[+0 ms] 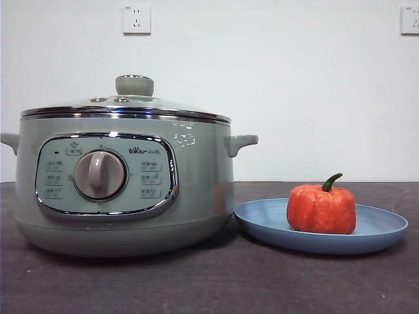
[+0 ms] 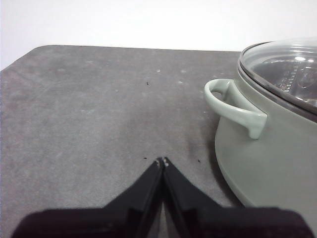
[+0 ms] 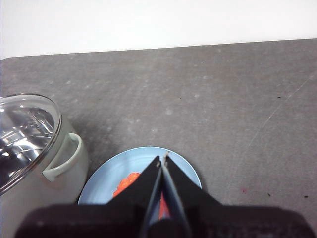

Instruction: Take the pumpkin out from the steamer,put the pumpkin in the blue plate,close the lid

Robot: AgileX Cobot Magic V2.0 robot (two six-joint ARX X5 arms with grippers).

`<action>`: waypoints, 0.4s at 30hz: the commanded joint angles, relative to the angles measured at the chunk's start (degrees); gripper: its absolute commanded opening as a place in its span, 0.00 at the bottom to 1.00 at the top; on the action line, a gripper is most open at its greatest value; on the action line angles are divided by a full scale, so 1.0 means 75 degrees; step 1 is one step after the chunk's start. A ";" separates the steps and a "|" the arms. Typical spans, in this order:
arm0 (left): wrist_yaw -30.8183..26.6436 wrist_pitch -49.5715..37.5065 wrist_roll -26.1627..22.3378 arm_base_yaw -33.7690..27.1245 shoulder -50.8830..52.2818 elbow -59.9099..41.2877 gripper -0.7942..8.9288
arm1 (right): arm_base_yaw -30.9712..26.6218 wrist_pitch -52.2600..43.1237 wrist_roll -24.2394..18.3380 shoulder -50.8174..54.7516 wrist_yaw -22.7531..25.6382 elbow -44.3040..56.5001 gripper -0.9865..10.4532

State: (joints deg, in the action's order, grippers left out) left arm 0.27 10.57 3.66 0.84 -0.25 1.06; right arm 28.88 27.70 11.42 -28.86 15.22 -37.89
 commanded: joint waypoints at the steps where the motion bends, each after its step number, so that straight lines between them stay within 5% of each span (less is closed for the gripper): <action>1: -0.0009 0.0032 0.0029 -0.0026 0.0026 -0.0105 0.08 | 0.0006 -0.0017 0.0087 0.0015 0.0020 0.0076 0.09; 8: -0.0009 0.0032 0.0029 -0.0026 0.0026 -0.0105 0.08 | -0.0259 0.0122 -0.1148 0.1064 -0.0006 0.0332 0.09; 12: -0.0009 0.0032 0.0029 -0.0026 0.0026 -0.0105 0.08 | -0.1040 -0.0615 -0.1212 0.2296 -0.0577 0.1451 0.09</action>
State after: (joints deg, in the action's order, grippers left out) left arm 0.23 10.57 3.66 0.84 -0.25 1.06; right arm 22.46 23.77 3.77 -13.34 12.78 -30.61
